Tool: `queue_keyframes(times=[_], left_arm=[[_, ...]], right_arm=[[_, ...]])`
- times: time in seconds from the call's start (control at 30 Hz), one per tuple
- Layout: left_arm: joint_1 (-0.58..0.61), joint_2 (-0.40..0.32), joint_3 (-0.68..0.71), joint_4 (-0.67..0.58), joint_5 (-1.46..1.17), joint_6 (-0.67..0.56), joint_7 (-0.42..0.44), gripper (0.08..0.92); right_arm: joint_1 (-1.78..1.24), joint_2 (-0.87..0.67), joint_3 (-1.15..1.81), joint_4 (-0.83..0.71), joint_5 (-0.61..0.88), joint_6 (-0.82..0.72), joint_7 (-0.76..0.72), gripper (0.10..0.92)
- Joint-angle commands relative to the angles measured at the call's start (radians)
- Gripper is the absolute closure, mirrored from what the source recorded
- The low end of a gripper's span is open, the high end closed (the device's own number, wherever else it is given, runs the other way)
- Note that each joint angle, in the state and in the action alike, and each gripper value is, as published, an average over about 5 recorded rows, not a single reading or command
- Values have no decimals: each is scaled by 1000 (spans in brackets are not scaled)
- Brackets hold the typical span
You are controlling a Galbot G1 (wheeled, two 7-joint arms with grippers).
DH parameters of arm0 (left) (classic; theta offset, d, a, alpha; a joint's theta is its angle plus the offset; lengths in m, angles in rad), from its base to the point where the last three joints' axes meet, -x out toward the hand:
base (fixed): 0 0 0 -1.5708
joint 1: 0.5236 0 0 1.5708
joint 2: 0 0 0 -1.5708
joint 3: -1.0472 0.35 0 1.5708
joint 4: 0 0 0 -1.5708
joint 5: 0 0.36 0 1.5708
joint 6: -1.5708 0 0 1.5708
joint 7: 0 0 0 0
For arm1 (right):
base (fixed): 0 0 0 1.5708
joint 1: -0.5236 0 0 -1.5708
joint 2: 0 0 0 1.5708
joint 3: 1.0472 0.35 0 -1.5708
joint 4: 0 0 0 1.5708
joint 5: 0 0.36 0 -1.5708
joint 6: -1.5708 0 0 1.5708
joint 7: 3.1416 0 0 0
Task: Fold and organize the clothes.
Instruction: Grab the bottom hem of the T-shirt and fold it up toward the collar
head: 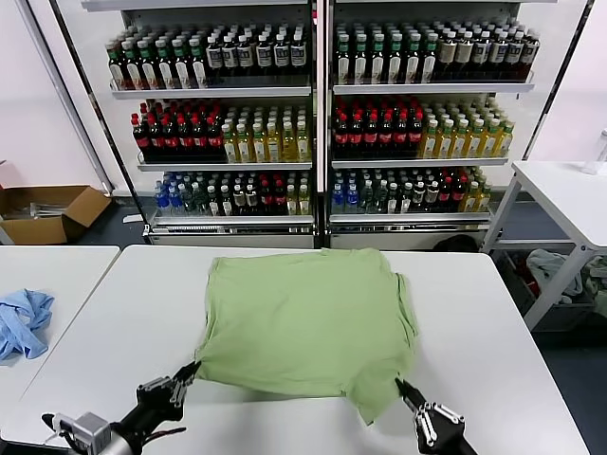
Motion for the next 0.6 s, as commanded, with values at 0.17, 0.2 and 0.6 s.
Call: queue_keyframes(times=[0.17,0.2,0.6], left_arm=[[-252,64,41,173,-105,51,6,913],[-267,67,47,187,-115,55,5,913],[-470,65,162,433,-69,46,25,913]], right_arm=[[246,19,-40,-140,7,-11,102,918],[276,19,-46,-164,2,-15,113,918],[577,-4,-208,-409,-218,-95,228,918]])
